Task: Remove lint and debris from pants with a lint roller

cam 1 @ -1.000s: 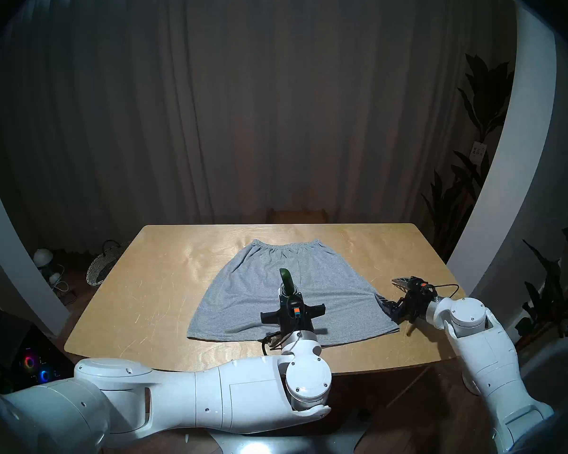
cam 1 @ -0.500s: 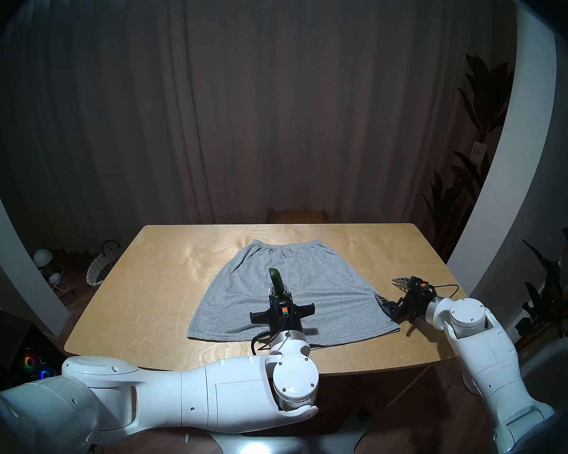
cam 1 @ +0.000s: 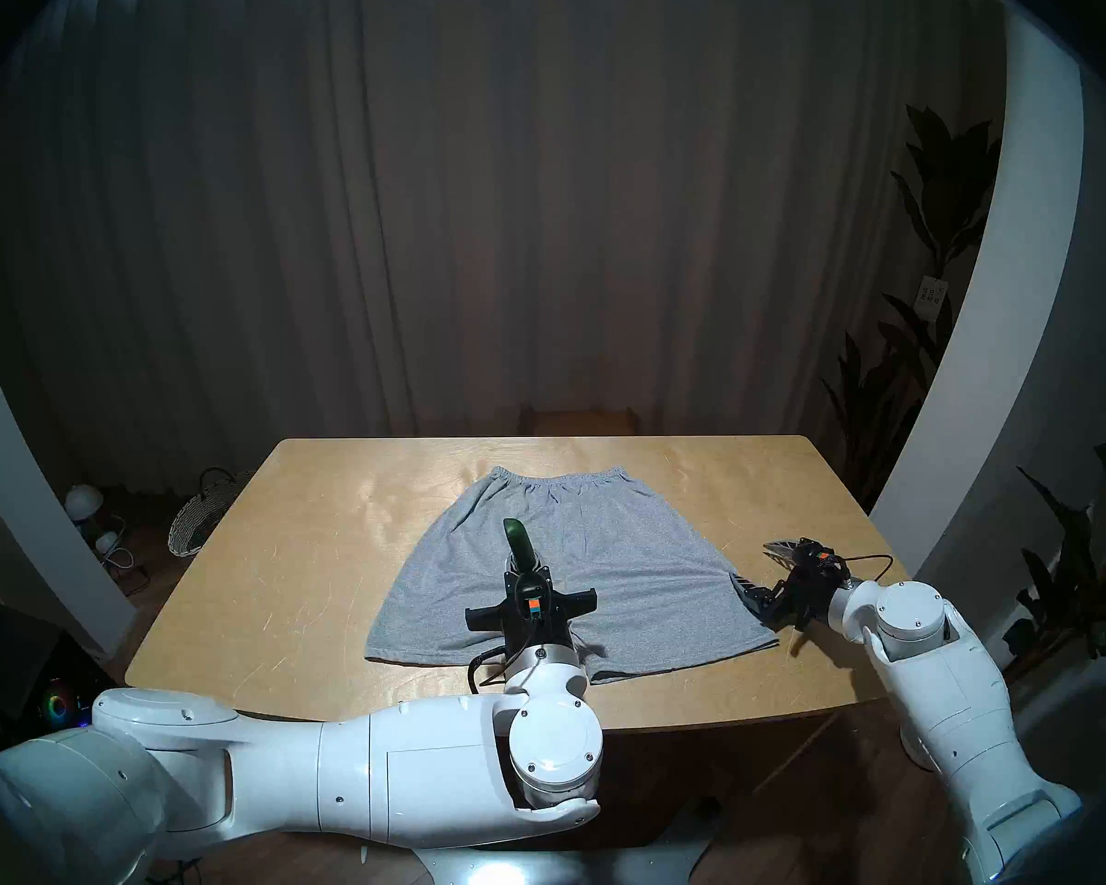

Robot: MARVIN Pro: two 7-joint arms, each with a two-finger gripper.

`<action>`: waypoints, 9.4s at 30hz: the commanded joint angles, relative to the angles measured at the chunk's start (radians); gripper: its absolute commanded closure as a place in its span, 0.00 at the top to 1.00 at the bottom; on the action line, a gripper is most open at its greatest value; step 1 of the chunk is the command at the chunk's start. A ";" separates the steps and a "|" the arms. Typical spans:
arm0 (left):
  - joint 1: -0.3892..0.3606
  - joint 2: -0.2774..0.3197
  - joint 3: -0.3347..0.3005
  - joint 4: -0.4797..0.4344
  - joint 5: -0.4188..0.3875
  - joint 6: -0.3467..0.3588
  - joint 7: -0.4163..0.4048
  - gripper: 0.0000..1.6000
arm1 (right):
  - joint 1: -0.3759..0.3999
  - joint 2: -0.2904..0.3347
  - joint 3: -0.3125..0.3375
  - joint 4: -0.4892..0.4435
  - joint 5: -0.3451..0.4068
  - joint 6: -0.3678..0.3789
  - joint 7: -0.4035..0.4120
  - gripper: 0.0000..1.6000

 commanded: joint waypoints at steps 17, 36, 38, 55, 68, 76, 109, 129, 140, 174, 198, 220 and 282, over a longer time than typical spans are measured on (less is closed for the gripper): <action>0.027 0.314 -0.178 -0.230 0.008 -0.387 -0.205 0.00 | -0.051 -0.059 0.051 -0.154 0.114 -0.008 0.027 1.00; 0.104 0.518 -0.319 -0.085 -0.239 -0.640 -0.529 0.00 | -0.057 -0.095 0.108 -0.268 0.153 -0.011 -0.005 1.00; 0.107 0.552 -0.325 -0.083 -0.267 -0.642 -0.556 0.00 | -0.057 -0.100 0.110 -0.273 0.155 -0.011 -0.010 1.00; 0.094 0.675 -0.342 -0.020 -0.429 -0.642 -0.727 0.00 | -0.060 -0.155 0.103 -0.345 0.159 -0.016 -0.064 1.00; 0.018 0.723 -0.382 0.061 -0.511 -0.594 -0.867 0.00 | -0.066 -0.189 0.079 -0.379 0.154 -0.017 -0.108 1.00; -0.012 0.734 -0.394 0.133 -0.555 -0.503 -0.953 0.00 | -0.078 -0.200 0.070 -0.387 0.152 -0.016 -0.132 1.00; -0.105 0.705 -0.468 0.367 -0.877 -0.075 -1.490 0.00 | -0.177 -0.228 0.101 -0.453 0.131 -0.018 -0.243 1.00; -0.081 0.628 -0.577 0.518 -1.309 0.102 -1.825 0.00 | -0.215 -0.245 0.110 -0.506 0.080 -0.017 -0.298 1.00; -0.036 0.569 -0.644 0.630 -1.531 0.236 -2.007 0.00 | -0.246 -0.260 0.118 -0.539 0.053 -0.013 -0.332 1.00; 0.022 0.462 -0.711 0.735 -1.714 0.413 -2.113 0.00 | -0.291 -0.274 0.141 -0.569 0.050 -0.008 -0.348 1.00; 0.015 0.524 -0.564 0.564 -1.551 0.100 -1.822 0.00 | -0.280 -0.279 0.157 -0.543 0.064 -0.008 -0.326 1.00; -0.086 0.555 -0.310 0.573 -0.898 -0.244 -1.668 0.00 | -0.282 -0.284 0.164 -0.541 0.067 -0.010 -0.313 1.00; 0.001 0.473 -0.640 0.578 -1.910 0.251 -1.569 0.00 | -0.313 -0.284 0.206 -0.557 0.077 -0.018 -0.296 1.00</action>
